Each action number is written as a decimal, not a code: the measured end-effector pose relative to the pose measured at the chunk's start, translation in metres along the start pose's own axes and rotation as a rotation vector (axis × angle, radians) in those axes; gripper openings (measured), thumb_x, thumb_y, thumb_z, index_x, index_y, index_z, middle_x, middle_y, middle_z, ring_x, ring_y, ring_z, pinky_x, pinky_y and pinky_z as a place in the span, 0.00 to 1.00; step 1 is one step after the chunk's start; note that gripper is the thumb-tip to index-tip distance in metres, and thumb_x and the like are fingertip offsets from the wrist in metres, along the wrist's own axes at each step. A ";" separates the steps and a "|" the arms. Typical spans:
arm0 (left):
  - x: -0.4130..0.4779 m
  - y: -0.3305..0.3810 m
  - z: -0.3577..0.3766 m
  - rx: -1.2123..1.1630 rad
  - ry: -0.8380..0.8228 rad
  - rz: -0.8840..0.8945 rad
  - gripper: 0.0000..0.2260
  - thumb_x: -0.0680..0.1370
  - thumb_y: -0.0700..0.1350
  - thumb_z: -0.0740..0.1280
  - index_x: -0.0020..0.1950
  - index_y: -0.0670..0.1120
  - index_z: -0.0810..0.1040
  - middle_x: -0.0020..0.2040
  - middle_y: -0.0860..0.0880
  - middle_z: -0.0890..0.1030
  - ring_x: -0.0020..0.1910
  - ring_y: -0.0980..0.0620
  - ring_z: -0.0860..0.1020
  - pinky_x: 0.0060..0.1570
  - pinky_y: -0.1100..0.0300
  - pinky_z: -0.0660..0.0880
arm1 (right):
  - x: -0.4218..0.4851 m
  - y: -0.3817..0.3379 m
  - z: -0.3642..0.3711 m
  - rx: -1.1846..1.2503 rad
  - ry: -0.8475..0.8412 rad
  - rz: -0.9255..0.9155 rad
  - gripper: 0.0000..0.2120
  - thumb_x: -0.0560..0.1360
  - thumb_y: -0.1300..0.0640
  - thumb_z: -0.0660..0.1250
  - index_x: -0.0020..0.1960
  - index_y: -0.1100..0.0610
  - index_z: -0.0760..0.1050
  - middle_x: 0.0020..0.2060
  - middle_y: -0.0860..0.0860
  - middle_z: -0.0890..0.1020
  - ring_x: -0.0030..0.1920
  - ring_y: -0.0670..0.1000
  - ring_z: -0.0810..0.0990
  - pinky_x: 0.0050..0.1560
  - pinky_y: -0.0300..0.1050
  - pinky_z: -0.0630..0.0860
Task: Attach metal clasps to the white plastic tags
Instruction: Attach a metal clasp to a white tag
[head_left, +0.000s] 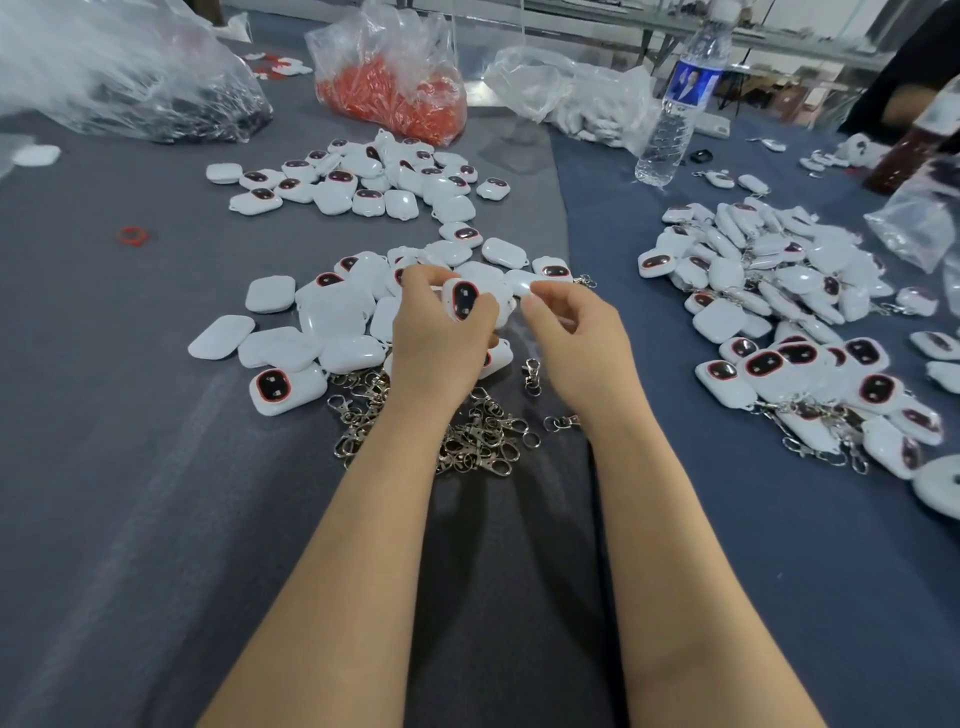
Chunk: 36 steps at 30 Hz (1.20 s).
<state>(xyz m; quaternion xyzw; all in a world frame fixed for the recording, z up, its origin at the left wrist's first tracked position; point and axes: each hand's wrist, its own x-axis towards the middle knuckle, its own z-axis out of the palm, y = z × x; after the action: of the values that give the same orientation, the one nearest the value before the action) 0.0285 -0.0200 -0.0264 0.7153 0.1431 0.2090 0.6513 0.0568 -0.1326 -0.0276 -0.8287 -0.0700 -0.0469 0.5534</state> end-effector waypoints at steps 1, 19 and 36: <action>-0.002 0.002 0.003 0.010 -0.017 0.024 0.08 0.75 0.43 0.65 0.52 0.51 0.69 0.43 0.51 0.77 0.33 0.54 0.81 0.32 0.64 0.76 | 0.000 -0.002 -0.002 0.029 -0.024 0.016 0.09 0.77 0.53 0.63 0.54 0.55 0.79 0.46 0.46 0.82 0.45 0.42 0.79 0.51 0.40 0.76; -0.046 0.026 0.195 0.116 -0.484 -0.008 0.09 0.77 0.43 0.65 0.56 0.47 0.72 0.55 0.48 0.78 0.53 0.50 0.76 0.48 0.62 0.71 | -0.010 0.052 -0.160 -0.359 0.499 0.293 0.09 0.76 0.54 0.62 0.49 0.59 0.76 0.41 0.50 0.78 0.44 0.51 0.75 0.41 0.41 0.64; -0.038 0.015 0.235 -0.513 -0.337 -0.327 0.06 0.79 0.40 0.60 0.49 0.46 0.77 0.42 0.51 0.76 0.37 0.56 0.74 0.41 0.62 0.76 | 0.018 0.084 -0.153 -0.057 0.761 0.225 0.10 0.74 0.59 0.66 0.56 0.55 0.72 0.46 0.49 0.75 0.46 0.47 0.74 0.40 0.29 0.67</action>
<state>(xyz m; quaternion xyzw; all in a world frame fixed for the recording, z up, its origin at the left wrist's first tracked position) 0.1087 -0.2442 -0.0311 0.5206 0.0890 0.0100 0.8491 0.0889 -0.3049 -0.0426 -0.7697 0.2326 -0.2915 0.5182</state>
